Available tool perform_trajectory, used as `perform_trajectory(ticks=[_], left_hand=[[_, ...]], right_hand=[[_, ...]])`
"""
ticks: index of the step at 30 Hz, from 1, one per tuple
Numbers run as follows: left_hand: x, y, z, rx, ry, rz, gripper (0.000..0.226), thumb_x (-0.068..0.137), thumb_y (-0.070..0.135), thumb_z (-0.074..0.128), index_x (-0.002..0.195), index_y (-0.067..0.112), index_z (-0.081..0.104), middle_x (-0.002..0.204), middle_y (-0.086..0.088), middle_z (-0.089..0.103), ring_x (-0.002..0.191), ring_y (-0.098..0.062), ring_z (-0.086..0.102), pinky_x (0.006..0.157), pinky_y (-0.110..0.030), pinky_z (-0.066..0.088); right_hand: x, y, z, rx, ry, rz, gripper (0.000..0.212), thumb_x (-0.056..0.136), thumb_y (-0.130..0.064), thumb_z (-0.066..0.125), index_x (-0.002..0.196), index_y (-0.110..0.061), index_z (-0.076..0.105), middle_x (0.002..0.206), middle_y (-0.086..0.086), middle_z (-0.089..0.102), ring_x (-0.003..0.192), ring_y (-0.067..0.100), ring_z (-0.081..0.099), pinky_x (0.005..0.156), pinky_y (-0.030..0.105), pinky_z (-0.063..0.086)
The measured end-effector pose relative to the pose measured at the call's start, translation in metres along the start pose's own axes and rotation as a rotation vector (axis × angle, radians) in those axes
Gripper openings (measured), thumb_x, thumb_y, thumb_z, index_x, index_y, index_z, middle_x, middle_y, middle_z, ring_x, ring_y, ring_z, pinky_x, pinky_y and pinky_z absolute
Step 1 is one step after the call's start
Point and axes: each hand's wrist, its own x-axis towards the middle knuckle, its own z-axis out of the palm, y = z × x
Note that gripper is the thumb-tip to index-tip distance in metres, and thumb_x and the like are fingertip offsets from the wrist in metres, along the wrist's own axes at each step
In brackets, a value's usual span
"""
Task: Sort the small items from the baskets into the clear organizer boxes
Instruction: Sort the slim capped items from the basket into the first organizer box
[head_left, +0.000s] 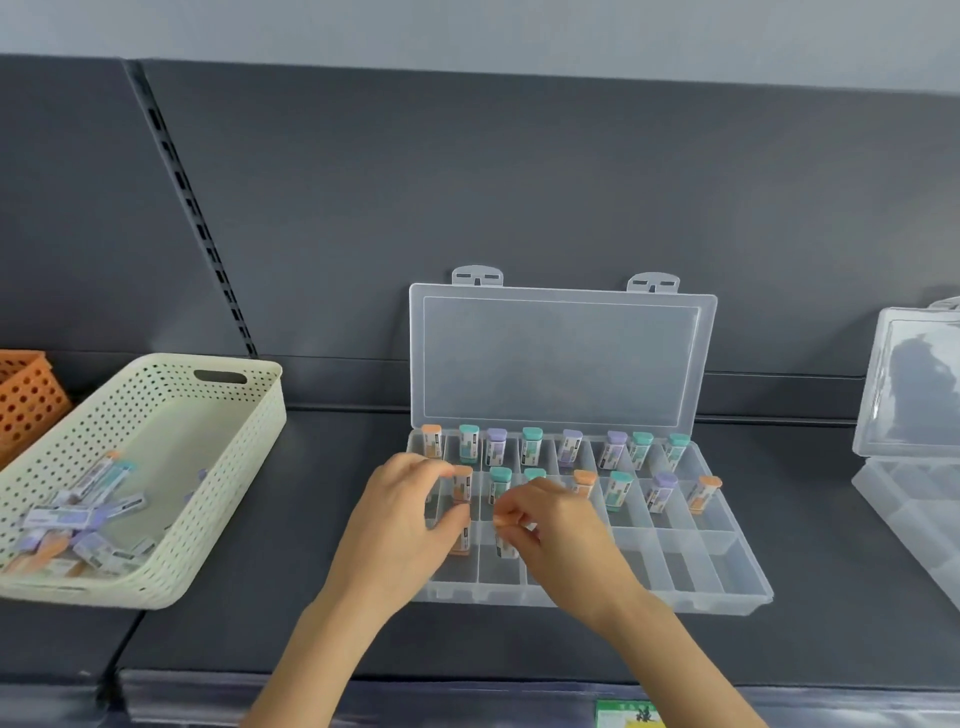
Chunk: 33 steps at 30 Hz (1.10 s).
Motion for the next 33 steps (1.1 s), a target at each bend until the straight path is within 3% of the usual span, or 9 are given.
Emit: perform_trajectory(ticks=[8, 15, 21, 26, 30, 33], left_hand=[[-0.012, -0.011, -0.004, 0.024, -0.018, -0.048, 0.039, 0.087, 0.044, 0.060, 0.122, 0.027, 0.056, 0.127, 0.019, 0.045, 0.117, -0.001, 0.044, 0.093, -0.015, 0.036], [-0.018, -0.008, -0.004, 0.028, -0.022, -0.069, 0.036, 0.087, 0.039, 0.061, 0.121, 0.027, 0.057, 0.123, 0.018, 0.048, 0.113, -0.002, 0.047, 0.093, -0.016, 0.036], [-0.021, -0.007, -0.006, 0.048, -0.003, -0.098, 0.035, 0.087, 0.038, 0.062, 0.121, 0.029, 0.056, 0.122, 0.021, 0.045, 0.110, 0.001, 0.045, 0.090, -0.012, 0.034], [-0.022, -0.018, -0.020, 0.069, 0.010, -0.080, 0.038, 0.087, 0.042, 0.060, 0.123, 0.030, 0.055, 0.122, 0.022, 0.045, 0.113, 0.001, 0.044, 0.090, -0.017, 0.041], [-0.020, -0.037, -0.043, 0.085, 0.053, -0.041, 0.044, 0.086, 0.042, 0.060, 0.128, 0.030, 0.053, 0.126, 0.023, 0.043, 0.120, 0.003, 0.040, 0.097, -0.016, 0.034], [-0.018, -0.058, -0.064, 0.089, 0.074, -0.001, 0.048, 0.085, 0.048, 0.058, 0.130, 0.030, 0.052, 0.130, 0.022, 0.045, 0.121, 0.004, 0.041, 0.101, -0.017, 0.034]], right_hand=[[0.003, 0.011, 0.006, -0.066, -0.079, -0.014, 0.008, 0.089, -0.010, 0.058, 0.090, -0.014, 0.065, 0.092, -0.001, 0.060, 0.081, 0.016, 0.055, 0.072, 0.023, 0.049], [0.006, 0.011, -0.006, 0.006, -0.156, 0.010, 0.027, 0.088, -0.018, 0.064, 0.115, -0.020, 0.063, 0.104, -0.008, 0.055, 0.092, 0.012, 0.055, 0.079, 0.019, 0.048], [0.015, 0.003, -0.014, 0.052, -0.099, 0.002, 0.037, 0.086, -0.016, 0.066, 0.122, -0.020, 0.060, 0.114, -0.006, 0.059, 0.101, 0.011, 0.059, 0.085, 0.015, 0.045], [0.028, -0.018, -0.007, 0.055, -0.071, -0.021, 0.040, 0.087, -0.023, 0.067, 0.126, -0.024, 0.058, 0.123, -0.006, 0.059, 0.103, 0.012, 0.060, 0.084, 0.014, 0.044], [0.039, -0.041, 0.003, 0.038, -0.081, -0.070, 0.044, 0.089, -0.026, 0.064, 0.131, -0.025, 0.053, 0.131, -0.007, 0.056, 0.111, 0.013, 0.058, 0.092, 0.017, 0.043], [0.051, -0.063, 0.017, 0.034, -0.059, -0.089, 0.045, 0.089, -0.029, 0.063, 0.132, -0.025, 0.052, 0.136, -0.010, 0.052, 0.121, 0.009, 0.051, 0.095, 0.012, 0.035]])
